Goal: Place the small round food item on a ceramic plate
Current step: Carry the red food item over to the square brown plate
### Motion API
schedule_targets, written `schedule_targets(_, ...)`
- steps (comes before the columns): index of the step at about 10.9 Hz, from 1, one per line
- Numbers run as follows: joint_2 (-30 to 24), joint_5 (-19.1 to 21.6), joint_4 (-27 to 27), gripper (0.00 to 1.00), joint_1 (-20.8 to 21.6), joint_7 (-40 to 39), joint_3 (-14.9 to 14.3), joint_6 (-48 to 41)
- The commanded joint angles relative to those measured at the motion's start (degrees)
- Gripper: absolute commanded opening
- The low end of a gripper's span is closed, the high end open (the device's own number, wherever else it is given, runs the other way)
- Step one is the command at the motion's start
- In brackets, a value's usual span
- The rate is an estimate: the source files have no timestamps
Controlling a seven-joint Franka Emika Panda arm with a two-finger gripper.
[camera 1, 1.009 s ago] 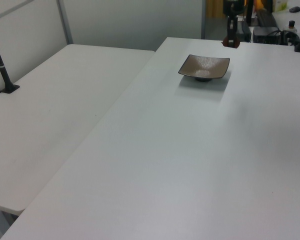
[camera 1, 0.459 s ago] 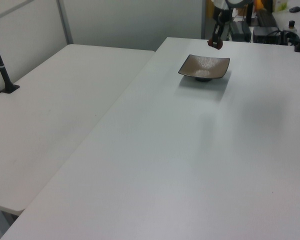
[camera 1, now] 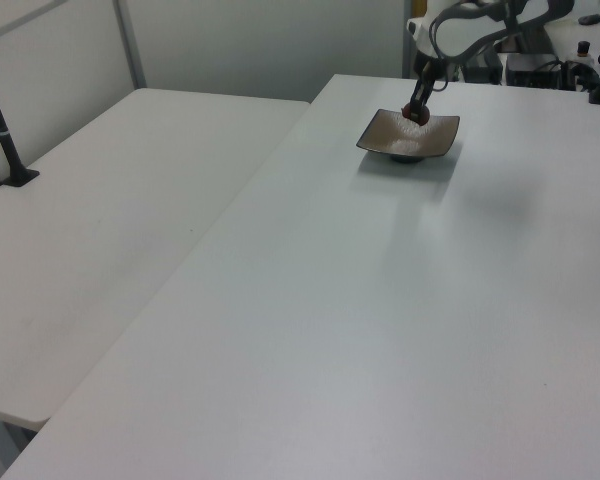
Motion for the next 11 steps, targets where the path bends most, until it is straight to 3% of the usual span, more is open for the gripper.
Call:
schedule_targets(1, 4.54, 0.56, 4.29, 0.12, -1.27, -1.54, 1.31, 0.40)
schedule_targets(3, 5.59, 0.29, 4.11, 0.13, -1.53, -1.55, 1.66, 0.40)
schedule_targets(4, 5.68, 0.38, 4.02, 0.22, -1.79, -1.37, 1.66, 0.40)
schedule_targets(9, 5.68, 0.91, 3.59, 1.00, -2.32, -0.75, 1.84, 0.40)
schedule_targets(11, 5.68, 0.65, 3.50, 1.00, -2.32, -0.84, 1.93, 0.40)
